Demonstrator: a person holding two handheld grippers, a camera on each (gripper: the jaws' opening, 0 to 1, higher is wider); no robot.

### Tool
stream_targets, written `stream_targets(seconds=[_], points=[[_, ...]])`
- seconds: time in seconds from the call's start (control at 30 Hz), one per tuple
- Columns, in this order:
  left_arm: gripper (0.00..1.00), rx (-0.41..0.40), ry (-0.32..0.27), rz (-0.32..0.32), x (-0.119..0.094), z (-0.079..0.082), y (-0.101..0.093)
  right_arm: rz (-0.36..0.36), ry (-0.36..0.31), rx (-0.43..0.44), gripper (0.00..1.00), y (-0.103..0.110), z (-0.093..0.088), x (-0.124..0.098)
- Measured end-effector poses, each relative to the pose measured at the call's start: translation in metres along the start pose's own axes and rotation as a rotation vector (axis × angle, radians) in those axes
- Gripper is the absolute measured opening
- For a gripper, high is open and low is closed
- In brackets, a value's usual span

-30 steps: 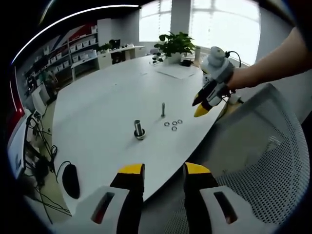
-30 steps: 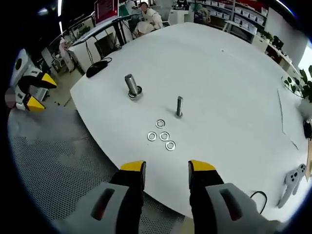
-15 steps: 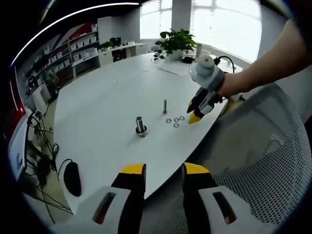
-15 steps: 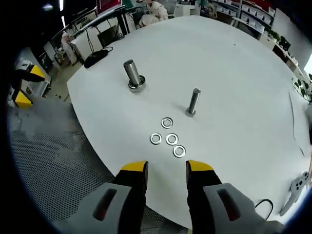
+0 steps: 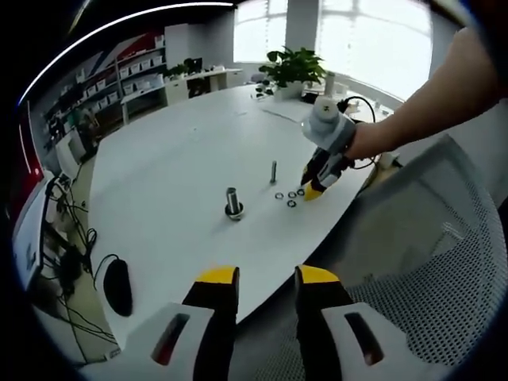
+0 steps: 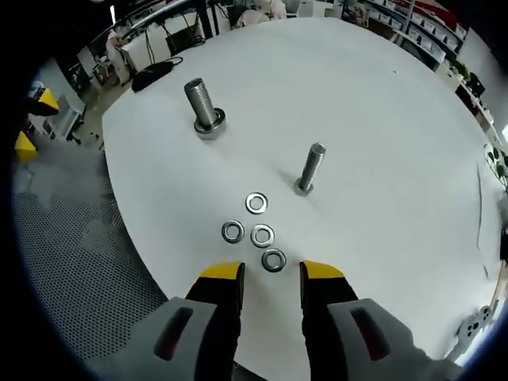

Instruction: Place the washer onto the threaded stud by aligning its center hole with the stud, sliding it down to the base, and recovering from edge contact or off-axis alignment until the washer reaches the visible bottom stop.

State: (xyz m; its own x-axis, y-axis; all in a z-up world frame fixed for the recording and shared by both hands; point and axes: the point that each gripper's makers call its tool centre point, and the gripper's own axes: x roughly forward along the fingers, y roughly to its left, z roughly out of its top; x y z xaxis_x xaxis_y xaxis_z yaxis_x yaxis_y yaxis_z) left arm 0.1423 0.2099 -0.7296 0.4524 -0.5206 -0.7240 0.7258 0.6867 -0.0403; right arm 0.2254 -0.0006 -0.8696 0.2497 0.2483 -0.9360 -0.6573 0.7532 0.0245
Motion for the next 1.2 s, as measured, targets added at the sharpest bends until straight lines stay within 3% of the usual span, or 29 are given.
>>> stream_targets(seconds=[0.2, 0.43, 0.7, 0.83, 0.97, 1.2], points=[[0.25, -0.005, 0.007, 0.001, 0.000, 0.000, 0.002, -0.007, 0.035, -0.072, 0.27, -0.002, 0.005, 0.001], [0.25, -0.006, 0.008, 0.005, 0.001, 0.000, 0.002, 0.061, 0.096, -0.301, 0.28, 0.004, 0.001, -0.002], [0.25, -0.017, 0.015, 0.010, 0.001, -0.001, 0.004, 0.058, 0.186, -0.345, 0.24, 0.006, 0.001, 0.000], [0.25, -0.013, 0.015, 0.011, 0.001, -0.001, 0.004, 0.065, 0.237, -0.415, 0.23, 0.007, -0.001, 0.000], [0.25, -0.015, 0.021, 0.008, 0.001, -0.003, 0.004, 0.102, 0.244, -0.589, 0.24, 0.009, -0.006, -0.001], [0.25, -0.016, 0.011, 0.010, 0.001, -0.001, 0.005, 0.106, 0.188, -0.541, 0.22, 0.011, -0.008, -0.003]])
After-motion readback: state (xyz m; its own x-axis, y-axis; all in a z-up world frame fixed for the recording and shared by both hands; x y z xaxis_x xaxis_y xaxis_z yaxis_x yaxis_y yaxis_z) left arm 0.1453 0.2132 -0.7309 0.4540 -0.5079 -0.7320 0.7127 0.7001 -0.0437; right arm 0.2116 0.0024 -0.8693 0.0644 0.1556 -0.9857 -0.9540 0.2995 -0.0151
